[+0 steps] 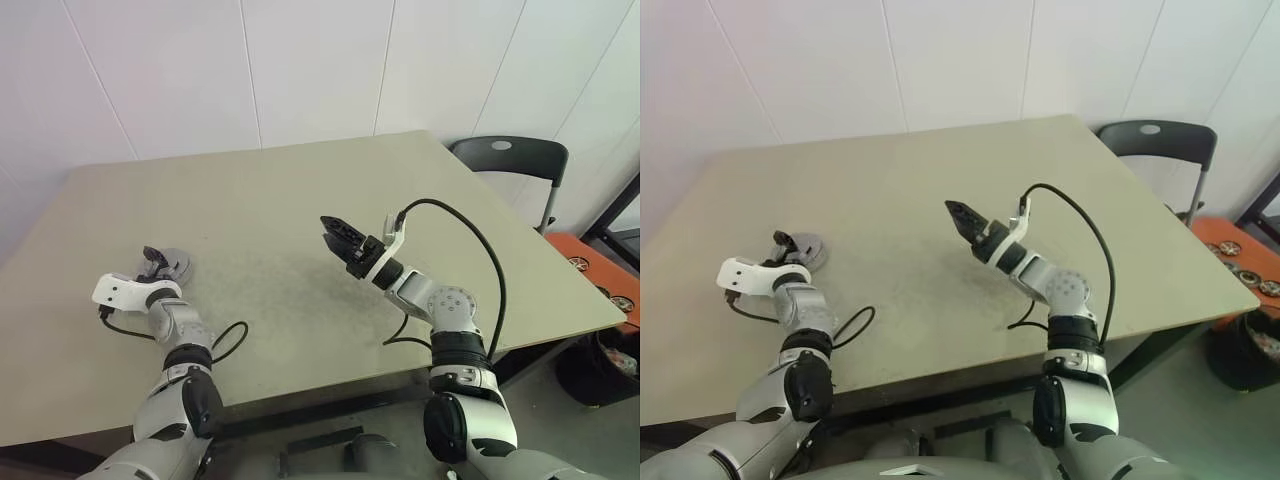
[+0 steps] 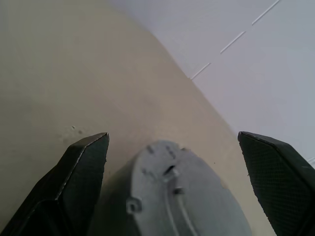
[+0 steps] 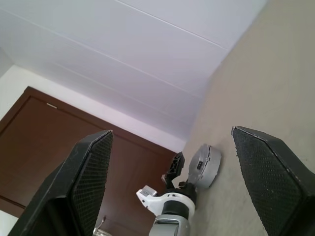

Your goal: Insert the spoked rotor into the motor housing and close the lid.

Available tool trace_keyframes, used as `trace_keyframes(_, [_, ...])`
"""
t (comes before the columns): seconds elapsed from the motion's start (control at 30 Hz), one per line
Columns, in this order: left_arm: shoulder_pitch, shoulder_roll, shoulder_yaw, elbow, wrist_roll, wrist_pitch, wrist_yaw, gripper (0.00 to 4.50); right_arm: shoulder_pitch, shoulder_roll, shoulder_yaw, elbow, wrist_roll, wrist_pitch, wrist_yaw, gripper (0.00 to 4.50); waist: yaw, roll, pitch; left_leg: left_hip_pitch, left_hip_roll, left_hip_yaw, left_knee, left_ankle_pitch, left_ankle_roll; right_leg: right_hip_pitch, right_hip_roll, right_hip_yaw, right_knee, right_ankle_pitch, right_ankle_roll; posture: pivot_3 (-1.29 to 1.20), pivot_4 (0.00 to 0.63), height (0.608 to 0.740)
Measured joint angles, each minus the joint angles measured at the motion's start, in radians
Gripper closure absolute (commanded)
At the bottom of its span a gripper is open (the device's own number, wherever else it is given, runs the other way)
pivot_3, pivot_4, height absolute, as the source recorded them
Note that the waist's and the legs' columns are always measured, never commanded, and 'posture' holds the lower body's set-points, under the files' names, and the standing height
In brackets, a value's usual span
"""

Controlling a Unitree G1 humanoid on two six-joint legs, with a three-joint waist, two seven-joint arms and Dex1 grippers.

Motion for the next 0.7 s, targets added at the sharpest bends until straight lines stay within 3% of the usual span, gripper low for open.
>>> trace_keyframes(0.23, [0.029,0.029,-0.101,-0.036,0.115,-0.049,-0.067,0.01,0.0,-0.004,-0.005,0.002,-0.03,-0.062,-0.007,0.46,0.025,-0.001,0.0,-0.001,0.0,0.002,0.0,0.0,0.0,-0.001,-0.001,0.0,-0.001,0.0,0.0,0.0,0.0,0.74])
trace_keyframes(0.4, [0.032,0.026,-0.199,-0.17,0.104,0.022,-0.335,0.01,0.001,-0.053,0.009,-0.026,-0.087,-0.115,-0.024,0.46,0.035,-0.001,0.0,-0.007,-0.002,0.002,0.001,0.0,0.0,-0.004,-0.003,0.001,-0.003,0.0,-0.001,0.0,0.0,0.74])
trace_keyframes(0.53, [0.133,0.008,-0.379,-0.371,0.087,0.186,-0.654,0.01,0.039,-0.19,0.161,-0.091,-0.316,-0.287,-0.014,0.46,0.029,0.0,0.0,-0.013,-0.005,0.005,0.0,0.0,0.0,-0.006,-0.007,0.001,-0.011,0.0,-0.001,0.0,0.0,0.74])
trace_keyframes(0.7, [0.222,0.067,-0.545,-0.54,0.119,0.366,-0.846,0.0,0.096,-0.292,0.237,-0.13,-0.454,-0.414,0.05,0.3,0.023,0.0,0.0,-0.014,-0.005,0.009,0.0,-0.001,0.001,-0.008,-0.007,0.006,-0.012,0.001,0.002,0.0,0.0,0.74])
